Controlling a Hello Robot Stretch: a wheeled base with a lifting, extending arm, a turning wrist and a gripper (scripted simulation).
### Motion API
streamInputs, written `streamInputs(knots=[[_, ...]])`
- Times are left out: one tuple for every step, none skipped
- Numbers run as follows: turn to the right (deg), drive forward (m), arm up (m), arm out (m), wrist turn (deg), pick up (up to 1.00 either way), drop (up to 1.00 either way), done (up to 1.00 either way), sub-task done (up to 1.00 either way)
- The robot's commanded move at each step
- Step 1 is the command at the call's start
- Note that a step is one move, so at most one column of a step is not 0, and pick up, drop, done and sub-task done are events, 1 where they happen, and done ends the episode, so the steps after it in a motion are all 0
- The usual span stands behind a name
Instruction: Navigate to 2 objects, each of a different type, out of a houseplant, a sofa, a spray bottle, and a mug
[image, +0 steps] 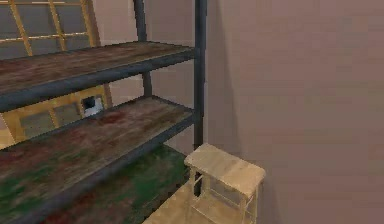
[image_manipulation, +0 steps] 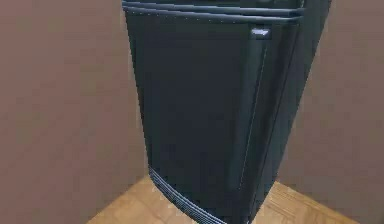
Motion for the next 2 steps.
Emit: streamInputs(knots=[[-45.0,0.00,0.00,0.00,0.0,0.00,0.00,0.00,0.00],[-21.0,0.00,0.00,0.00,0.0,0.00,0.00,0.00,0.00]])
